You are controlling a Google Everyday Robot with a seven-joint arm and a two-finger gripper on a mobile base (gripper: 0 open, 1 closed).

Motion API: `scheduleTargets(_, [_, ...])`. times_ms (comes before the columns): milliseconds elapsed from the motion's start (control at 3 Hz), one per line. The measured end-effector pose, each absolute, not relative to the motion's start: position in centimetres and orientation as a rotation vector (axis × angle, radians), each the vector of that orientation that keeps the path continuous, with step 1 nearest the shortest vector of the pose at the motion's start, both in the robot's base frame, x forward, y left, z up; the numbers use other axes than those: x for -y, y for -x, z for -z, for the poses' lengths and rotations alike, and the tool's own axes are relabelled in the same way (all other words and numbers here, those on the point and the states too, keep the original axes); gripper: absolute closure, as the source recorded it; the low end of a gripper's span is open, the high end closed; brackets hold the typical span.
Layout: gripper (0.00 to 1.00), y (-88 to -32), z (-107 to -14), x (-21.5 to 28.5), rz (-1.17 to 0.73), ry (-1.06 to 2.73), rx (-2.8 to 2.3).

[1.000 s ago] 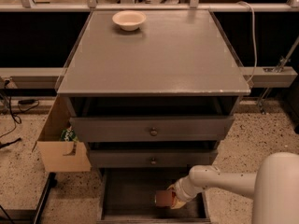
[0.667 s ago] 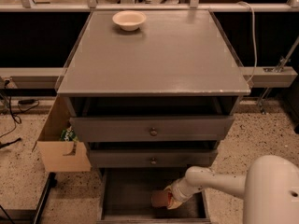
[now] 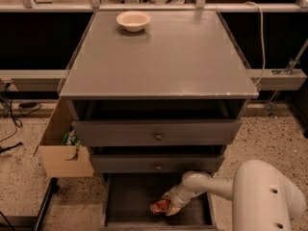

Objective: Place coke can into bottom drawer

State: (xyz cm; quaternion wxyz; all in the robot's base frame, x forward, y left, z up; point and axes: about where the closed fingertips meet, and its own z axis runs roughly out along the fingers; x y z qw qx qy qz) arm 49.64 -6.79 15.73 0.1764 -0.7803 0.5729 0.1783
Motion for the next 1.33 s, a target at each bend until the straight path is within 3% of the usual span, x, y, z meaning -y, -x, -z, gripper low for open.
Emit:
scheduleTargets(667, [0.98, -50.2, -12.4, 5.8, -0.518, 2.247, -1.634])
scheduleTargets(1333, [0.52, -50.2, -12.4, 5.8, -0.518, 2.247, -1.634])
